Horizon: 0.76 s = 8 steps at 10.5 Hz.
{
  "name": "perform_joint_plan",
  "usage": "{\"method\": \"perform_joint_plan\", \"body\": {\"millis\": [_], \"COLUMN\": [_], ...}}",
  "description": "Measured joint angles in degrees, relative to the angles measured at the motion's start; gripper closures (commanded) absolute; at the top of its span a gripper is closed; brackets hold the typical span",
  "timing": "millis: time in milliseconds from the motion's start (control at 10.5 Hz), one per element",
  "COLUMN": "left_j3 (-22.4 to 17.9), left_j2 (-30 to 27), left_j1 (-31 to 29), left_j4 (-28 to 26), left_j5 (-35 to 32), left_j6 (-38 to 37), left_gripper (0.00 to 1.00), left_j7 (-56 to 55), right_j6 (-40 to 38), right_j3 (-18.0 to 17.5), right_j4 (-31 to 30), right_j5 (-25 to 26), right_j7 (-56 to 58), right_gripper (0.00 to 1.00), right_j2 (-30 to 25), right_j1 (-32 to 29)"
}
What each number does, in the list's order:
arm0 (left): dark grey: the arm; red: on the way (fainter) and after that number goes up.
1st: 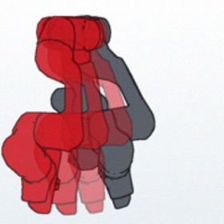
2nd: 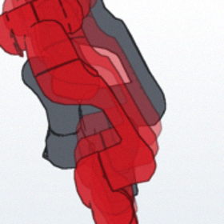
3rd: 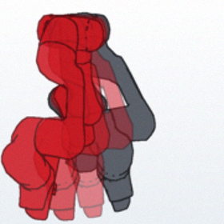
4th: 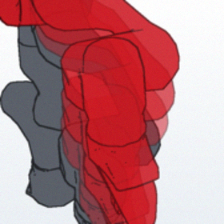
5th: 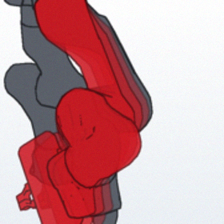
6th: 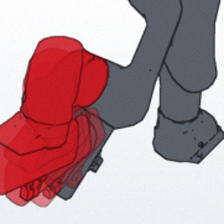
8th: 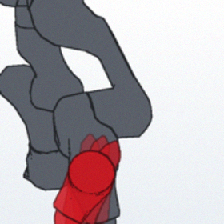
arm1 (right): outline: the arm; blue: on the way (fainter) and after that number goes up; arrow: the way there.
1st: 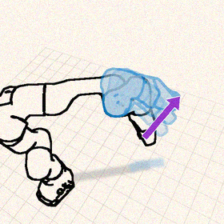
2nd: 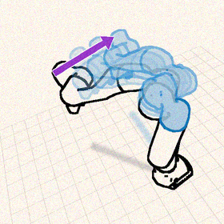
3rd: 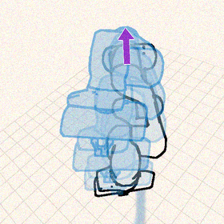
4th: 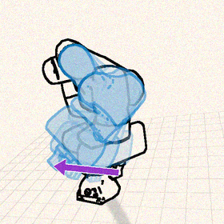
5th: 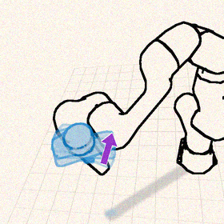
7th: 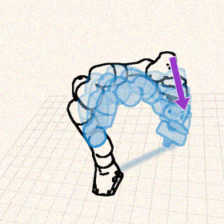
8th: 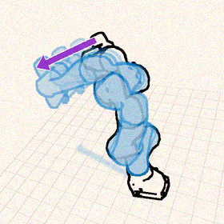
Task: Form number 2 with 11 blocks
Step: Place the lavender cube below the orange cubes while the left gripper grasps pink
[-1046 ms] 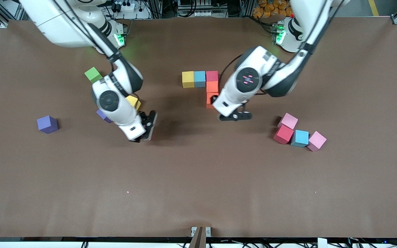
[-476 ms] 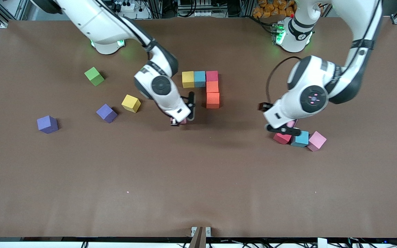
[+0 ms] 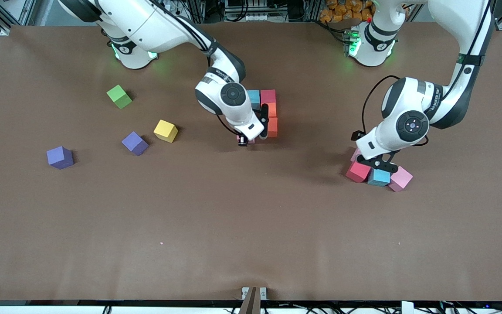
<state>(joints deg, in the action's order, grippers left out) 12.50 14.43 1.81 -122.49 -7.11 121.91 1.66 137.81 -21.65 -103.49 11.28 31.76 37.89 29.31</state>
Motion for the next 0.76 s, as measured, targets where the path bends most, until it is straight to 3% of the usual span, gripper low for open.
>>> {"method": "perform_joint_plan", "body": {"millis": [190, 761], "left_j3": [-1.2, -2.4], "left_j2": [-1.0, -1.3], "left_j1": [0.0, 0.7], "left_j4": [-4.6, -10.6], "left_j5": [0.0, 0.0], "left_j6": [5.7, 15.8], "left_gripper": [0.0, 0.0], "left_j7": [3.7, 7.4], "right_j6": [0.0, -1.3], "right_j3": [0.0, 0.0], "right_j4": [0.3, 0.3], "right_j5": [0.0, 0.0], "right_j7": [-1.1, -4.2], "right_gripper": [0.78, 0.78], "right_j2": [0.0, 0.5], "right_j1": [1.5, 2.5]}}
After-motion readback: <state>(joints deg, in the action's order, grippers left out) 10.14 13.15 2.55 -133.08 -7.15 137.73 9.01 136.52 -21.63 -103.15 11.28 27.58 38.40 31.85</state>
